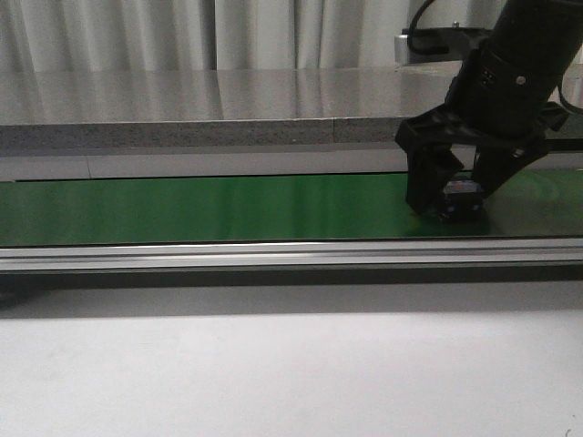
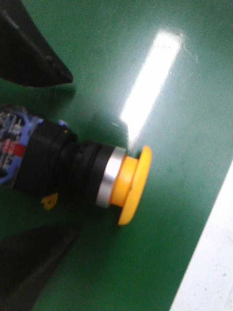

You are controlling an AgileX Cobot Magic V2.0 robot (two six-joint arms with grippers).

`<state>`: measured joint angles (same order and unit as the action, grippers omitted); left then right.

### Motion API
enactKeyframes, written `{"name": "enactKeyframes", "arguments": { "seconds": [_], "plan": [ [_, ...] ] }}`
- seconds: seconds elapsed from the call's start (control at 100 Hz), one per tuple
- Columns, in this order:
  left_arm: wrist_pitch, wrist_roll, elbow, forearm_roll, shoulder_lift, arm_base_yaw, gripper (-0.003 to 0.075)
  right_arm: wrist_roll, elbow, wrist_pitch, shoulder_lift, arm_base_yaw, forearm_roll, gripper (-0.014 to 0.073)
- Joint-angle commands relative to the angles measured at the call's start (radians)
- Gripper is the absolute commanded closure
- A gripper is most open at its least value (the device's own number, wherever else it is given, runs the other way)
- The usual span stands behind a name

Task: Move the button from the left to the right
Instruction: 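Lift the button off the belt and carry it over the green tray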

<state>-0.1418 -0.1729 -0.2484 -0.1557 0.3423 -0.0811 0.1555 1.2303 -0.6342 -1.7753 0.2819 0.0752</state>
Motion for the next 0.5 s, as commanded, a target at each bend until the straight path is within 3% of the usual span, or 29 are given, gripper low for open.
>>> {"name": "enactKeyframes", "arguments": {
  "seconds": [0.0,0.23,0.49],
  "plan": [
    [0.084,-0.002,-0.026,-0.011,0.004,-0.008,0.0741,-0.004,0.033,0.019,0.045,-0.002,-0.008,0.0074],
    [0.084,-0.002,-0.026,-0.011,0.004,-0.008,0.0741,-0.004,0.036,-0.015,0.091,-0.004,-0.008,0.0410],
    [0.084,-0.002,-0.026,-0.011,0.004,-0.008,0.0741,-0.004,0.036,-0.025,0.192,-0.093,-0.039,0.0442]
  ]
}}
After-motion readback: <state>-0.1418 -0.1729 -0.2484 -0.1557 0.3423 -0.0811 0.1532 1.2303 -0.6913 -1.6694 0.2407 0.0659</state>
